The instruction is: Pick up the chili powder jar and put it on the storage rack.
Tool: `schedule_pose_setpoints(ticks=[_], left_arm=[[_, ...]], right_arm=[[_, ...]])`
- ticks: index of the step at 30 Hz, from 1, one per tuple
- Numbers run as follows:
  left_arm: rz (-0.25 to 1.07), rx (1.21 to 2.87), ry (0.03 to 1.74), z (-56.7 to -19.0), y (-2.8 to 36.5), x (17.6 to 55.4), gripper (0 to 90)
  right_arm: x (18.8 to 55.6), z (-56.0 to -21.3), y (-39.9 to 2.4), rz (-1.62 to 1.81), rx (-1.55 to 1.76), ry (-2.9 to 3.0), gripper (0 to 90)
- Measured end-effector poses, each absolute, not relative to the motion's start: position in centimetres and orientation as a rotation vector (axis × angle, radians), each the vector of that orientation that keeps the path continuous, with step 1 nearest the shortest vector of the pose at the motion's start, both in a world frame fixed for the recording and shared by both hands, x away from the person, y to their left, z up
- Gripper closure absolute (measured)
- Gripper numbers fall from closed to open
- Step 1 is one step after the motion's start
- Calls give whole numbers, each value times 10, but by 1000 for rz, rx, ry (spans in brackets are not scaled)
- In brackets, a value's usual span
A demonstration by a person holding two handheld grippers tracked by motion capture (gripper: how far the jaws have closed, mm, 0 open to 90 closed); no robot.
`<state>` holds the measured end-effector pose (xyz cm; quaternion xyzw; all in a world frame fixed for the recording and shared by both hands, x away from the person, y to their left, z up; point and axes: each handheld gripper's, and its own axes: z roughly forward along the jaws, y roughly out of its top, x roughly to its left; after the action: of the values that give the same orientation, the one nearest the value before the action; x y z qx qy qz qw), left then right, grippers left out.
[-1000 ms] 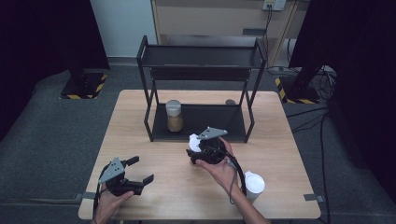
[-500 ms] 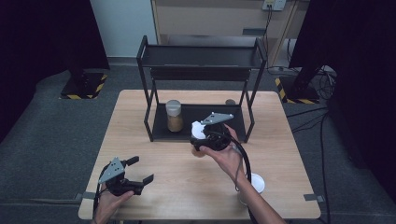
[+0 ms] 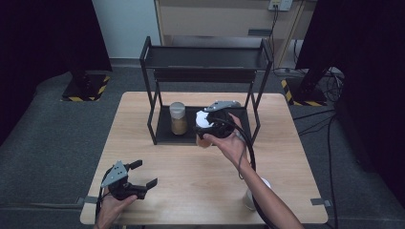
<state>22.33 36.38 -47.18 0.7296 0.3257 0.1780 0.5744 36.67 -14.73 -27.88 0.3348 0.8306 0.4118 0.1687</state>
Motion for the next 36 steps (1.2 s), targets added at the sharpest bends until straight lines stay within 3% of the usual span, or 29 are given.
schedule_pose_setpoints(ticks=[21,36], left_arm=[[409,1703,764,-473,365,224,21],[410,1703,762,-473,365,224,21]], right_arm=[[419,-281,-125,1091,1062,2285,314],[441,-310,-108,1062,1138,2244,314]])
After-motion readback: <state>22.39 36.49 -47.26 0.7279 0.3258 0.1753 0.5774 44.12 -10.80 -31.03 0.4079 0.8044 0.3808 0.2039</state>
